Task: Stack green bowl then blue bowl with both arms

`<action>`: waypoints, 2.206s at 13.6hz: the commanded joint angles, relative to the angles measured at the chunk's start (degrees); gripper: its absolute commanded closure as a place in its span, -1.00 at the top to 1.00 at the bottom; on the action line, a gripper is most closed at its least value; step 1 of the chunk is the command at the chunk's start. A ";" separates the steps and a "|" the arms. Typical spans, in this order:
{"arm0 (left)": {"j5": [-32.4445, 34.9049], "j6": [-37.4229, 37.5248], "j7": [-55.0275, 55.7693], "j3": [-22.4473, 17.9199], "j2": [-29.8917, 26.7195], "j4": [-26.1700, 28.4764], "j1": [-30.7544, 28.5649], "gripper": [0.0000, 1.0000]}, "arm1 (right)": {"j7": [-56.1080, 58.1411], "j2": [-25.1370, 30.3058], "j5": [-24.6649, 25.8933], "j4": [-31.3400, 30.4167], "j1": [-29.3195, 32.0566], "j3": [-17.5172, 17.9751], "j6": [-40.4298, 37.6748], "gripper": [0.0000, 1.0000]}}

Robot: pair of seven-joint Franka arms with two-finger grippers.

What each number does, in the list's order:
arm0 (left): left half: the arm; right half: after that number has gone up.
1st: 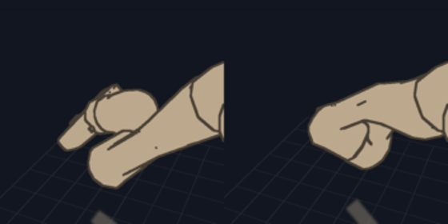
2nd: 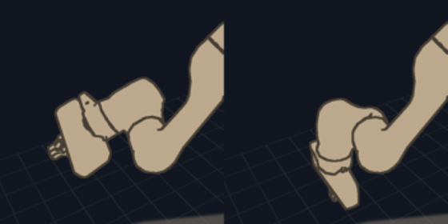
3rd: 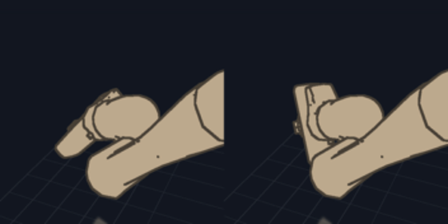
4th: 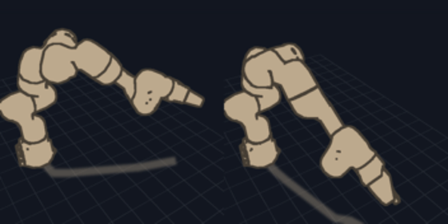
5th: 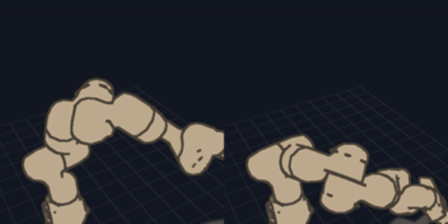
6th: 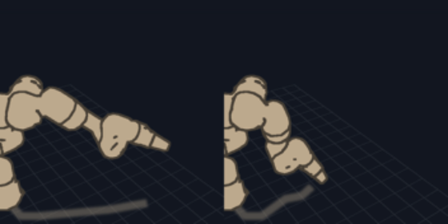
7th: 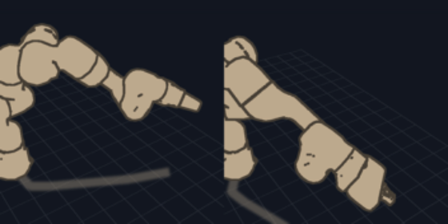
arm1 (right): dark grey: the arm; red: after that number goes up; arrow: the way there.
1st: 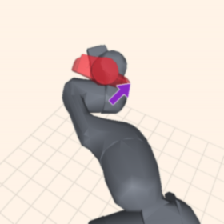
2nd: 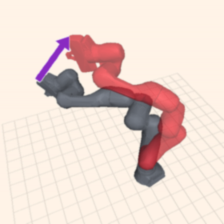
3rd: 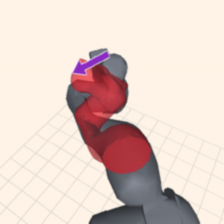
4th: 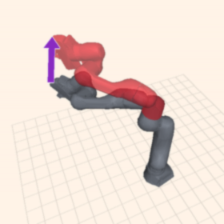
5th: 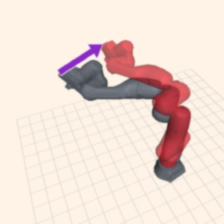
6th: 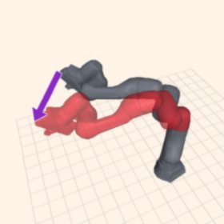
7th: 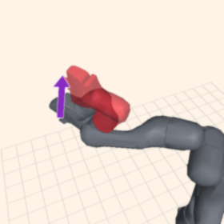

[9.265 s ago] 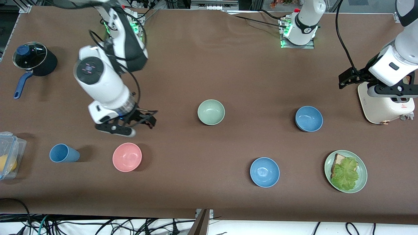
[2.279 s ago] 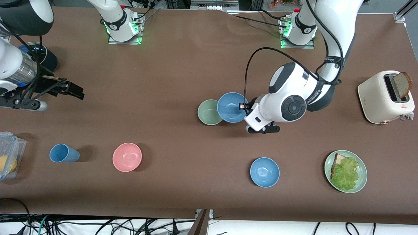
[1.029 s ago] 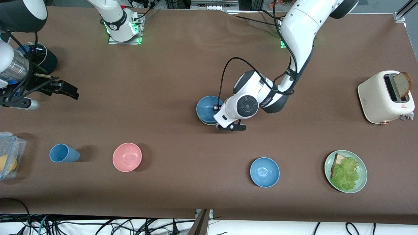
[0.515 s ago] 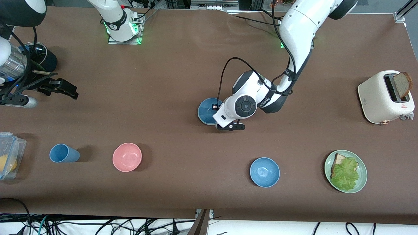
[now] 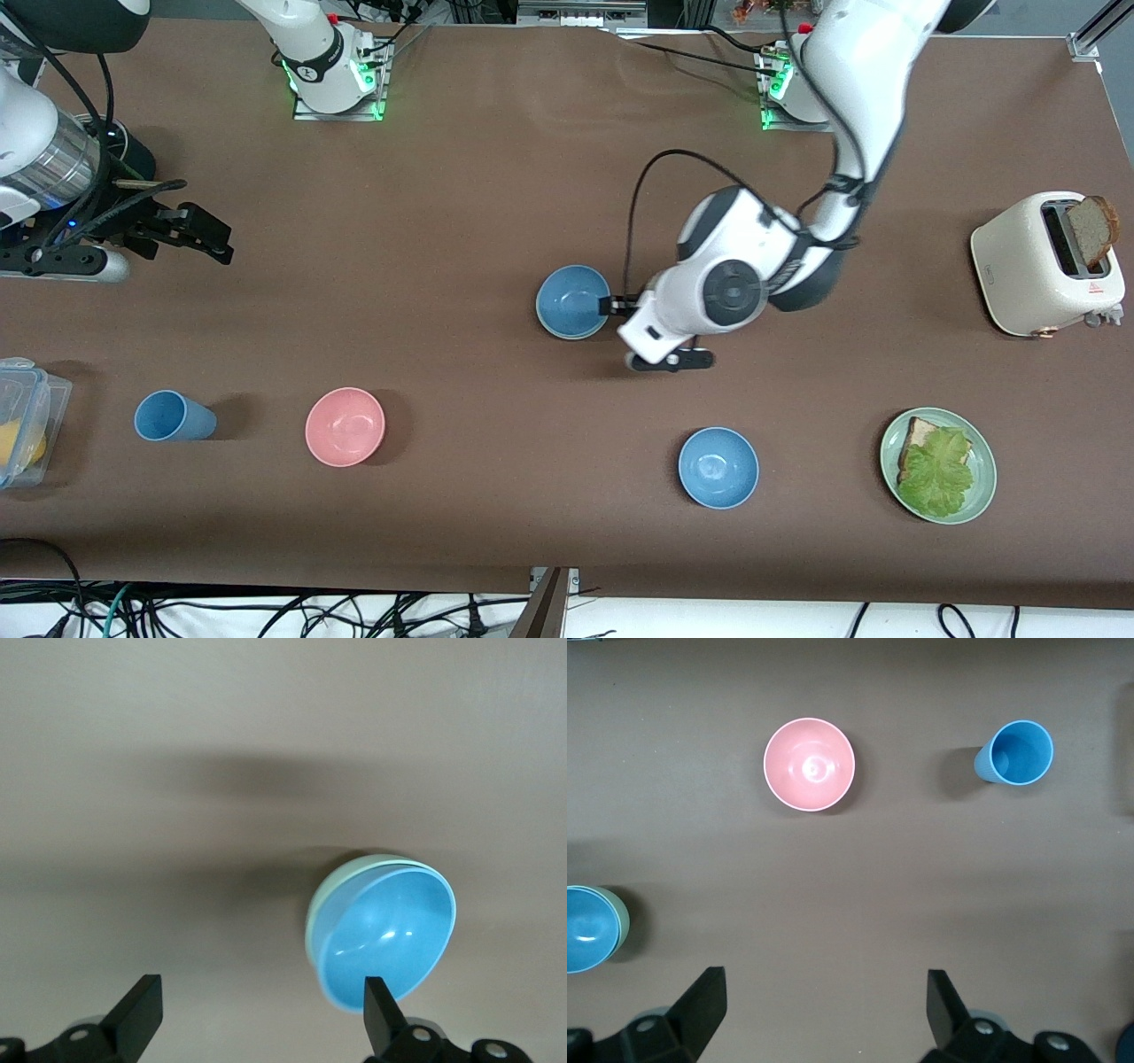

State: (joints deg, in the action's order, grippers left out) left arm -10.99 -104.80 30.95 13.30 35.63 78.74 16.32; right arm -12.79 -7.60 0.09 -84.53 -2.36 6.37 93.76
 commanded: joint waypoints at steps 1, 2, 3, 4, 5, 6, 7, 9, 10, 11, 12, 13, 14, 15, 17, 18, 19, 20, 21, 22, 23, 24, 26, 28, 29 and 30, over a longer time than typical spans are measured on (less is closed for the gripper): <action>2.20 5.81 0.08 0.24 -6.34 0.98 -4.00 1.00 | 0.48 0.57 0.61 0.15 0.52 -0.21 -0.33 1.00; 2.90 8.44 -0.09 0.24 -7.67 -0.24 -5.06 1.00 | 0.49 0.57 0.61 0.15 0.52 -0.21 -0.24 1.00; 3.43 10.99 -1.66 0.15 -8.72 -1.47 -6.11 0.99 | 0.49 0.57 0.61 0.15 0.52 -0.21 -0.24 1.00; 4.22 13.11 -3.85 0.24 -9.52 -2.44 -7.43 1.00 | 0.49 0.48 0.61 0.15 0.60 -0.30 -0.24 1.00; 5.18 15.74 -5.79 0.15 -10.48 -3.58 -8.66 1.00 | 0.57 0.48 0.61 0.15 0.69 -0.30 -0.24 1.00; 6.85 18.55 -7.11 0.24 -11.54 -4.81 -10.06 1.00 | 0.57 0.39 0.61 0.15 0.78 -0.48 -0.15 1.00; 8.52 21.36 -8.95 0.33 -12.50 -5.87 -11.03 1.00 | 0.57 0.31 0.52 0.15 0.78 -0.83 -0.15 1.00; 9.67 24.54 -15.88 -0.37 -15.23 -6.84 -12.27 1.00 | 0.57 0.30 0.52 0.15 0.78 -0.83 -0.06 1.00; 9.76 25.16 -17.48 -2.73 -17.24 -6.50 -11.84 1.00 | 0.49 0.39 0.35 0.15 0.78 -0.83 -0.06 1.00; 9.76 25.26 -19.59 -4.49 -19.35 -5.10 -11.75 1.00 | 0.14 0.39 0.00 0.15 0.78 -0.83 -0.06 1.00; 9.76 25.00 -23.52 -5.90 -21.89 -3.00 -12.01 1.00 | -0.04 0.39 -0.01 0.15 0.78 -0.92 -0.06 1.00; 9.76 24.82 -28.35 -8.35 -23.22 -1.76 -12.10 1.00 | -0.13 0.31 -0.01 0.15 0.78 -1.18 0.02 1.00; 9.76 24.73 -31.01 -9.85 -24.37 -0.53 -12.10 1.00 | -0.13 0.30 -0.01 0.15 0.78 -1.53 0.02 1.00; 9.85 23.77 -31.73 -11.61 -26.12 1.66 -12.27 1.00 | -0.04 0.30 -0.01 -0.02 0.78 -2.05 0.02 1.00; 9.58 16.94 -33.48 -14.00 -32.17 10.51 -12.36 1.00 | -0.39 -0.57 -0.09 -0.20 0.78 -2.50 -0.24 1.00; 9.76 15.17 -35.06 -14.00 -34.46 14.47 -12.71 1.00 | -0.39 -0.66 -0.09 -0.29 0.78 -2.50 -0.41 1.00; 9.76 14.80 -34.90 -13.91 -34.75 15.12 -12.80 1.00 | -0.39 -0.66 -0.09 -0.29 0.78 -2.41 -0.24 1.00; 10.02 14.62 -34.99 -13.91 -34.75 15.13 -12.89 1.00 | -0.39 -0.66 -0.09 -0.37 0.78 -2.41 0.02 1.00; 10.11 14.53 -35.08 -13.91 -34.84 15.56 -13.59 1.00 | -0.39 -0.58 -0.18 -0.46 0.78 -2.41 -0.06 1.00; 10.29 14.19 -35.25 -13.65 -34.84 15.57 -14.55 1.00 | -0.48 -0.23 -0.36 -1.33 0.78 -2.41 0.02 1.00; 10.38 14.18 -35.17 -13.74 -34.84 15.57 -14.65 1.00 | -0.48 0.39 -1.58 -2.82 0.87 -2.50 0.81 1.00; 10.29 14.18 -35.16 -13.74 -34.75 15.57 -14.91 1.00 | -0.39 1.26 -3.94 -4.92 0.96 -4.15 2.12 1.00; 10.20 14.18 -35.25 -13.74 -34.75 15.31 -15.53 1.00 | 0.13 1.89 -5.54 -5.91 0.87 -5.75 2.75 1.00; 10.20 14.18 -35.17 -13.65 -34.75 15.22 -15.53 1.00 | 0.13 1.97 -5.28 -5.91 0.78 -5.66 2.40 1.00; 10.20 14.18 -35.16 -13.65 -34.75 15.13 -15.53 1.00 | 0.22 1.97 -4.93 -5.83 0.69 -5.66 2.40 1.00; 10.20 14.18 -35.25 -13.74 -34.75 15.13 -15.70 1.00 | 0.48 1.97 -4.75 -5.74 0.69 -5.66 2.40 1.00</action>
State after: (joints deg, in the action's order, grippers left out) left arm -2.31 -89.97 -2.96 -0.92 2.36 92.73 1.28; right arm -12.90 -7.58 -4.26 -88.49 -1.73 0.52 95.48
